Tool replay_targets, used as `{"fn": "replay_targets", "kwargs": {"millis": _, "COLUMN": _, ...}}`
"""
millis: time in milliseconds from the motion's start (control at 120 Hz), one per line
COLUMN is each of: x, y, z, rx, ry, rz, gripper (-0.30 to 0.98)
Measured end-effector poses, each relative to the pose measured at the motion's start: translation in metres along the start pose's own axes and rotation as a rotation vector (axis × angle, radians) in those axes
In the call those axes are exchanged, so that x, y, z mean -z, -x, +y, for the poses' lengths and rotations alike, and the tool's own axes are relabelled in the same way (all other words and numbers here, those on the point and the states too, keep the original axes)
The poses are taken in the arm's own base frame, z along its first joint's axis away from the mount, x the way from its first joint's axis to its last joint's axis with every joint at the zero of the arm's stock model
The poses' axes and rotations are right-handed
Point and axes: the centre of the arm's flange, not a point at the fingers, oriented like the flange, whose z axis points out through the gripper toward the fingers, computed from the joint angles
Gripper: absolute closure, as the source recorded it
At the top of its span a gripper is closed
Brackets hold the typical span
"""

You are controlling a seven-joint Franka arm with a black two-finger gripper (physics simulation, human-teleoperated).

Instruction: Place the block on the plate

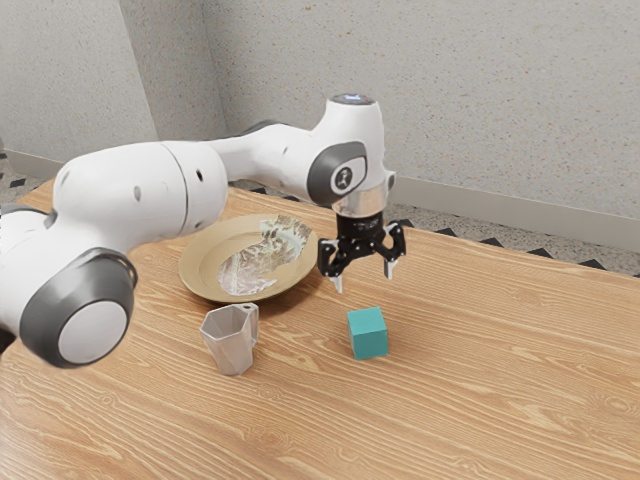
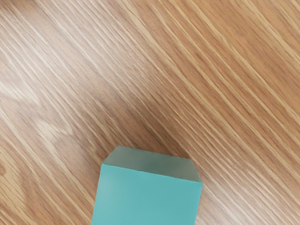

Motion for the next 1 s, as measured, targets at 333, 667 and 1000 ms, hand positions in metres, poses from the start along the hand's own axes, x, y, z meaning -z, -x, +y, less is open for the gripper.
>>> {"fn": "replay_targets", "kwargs": {"millis": 333, "x": -0.043, "y": -0.002, "z": -0.004, "rx": -0.049, "ry": -0.028, "rz": -0.02, "gripper": 0.0}}
{"fn": "replay_targets", "kwargs": {"millis": 667, "x": -0.068, "y": 0.004, "z": 0.001, "rx": -0.098, "ry": -0.027, "rz": -0.031, "gripper": 0.0}}
{"fn": "replay_targets", "kwargs": {"millis": 1000, "x": -0.091, "y": 0.001, "z": 0.001, "rx": -0.117, "ry": -0.021, "rz": -0.027, "gripper": 0.01}}
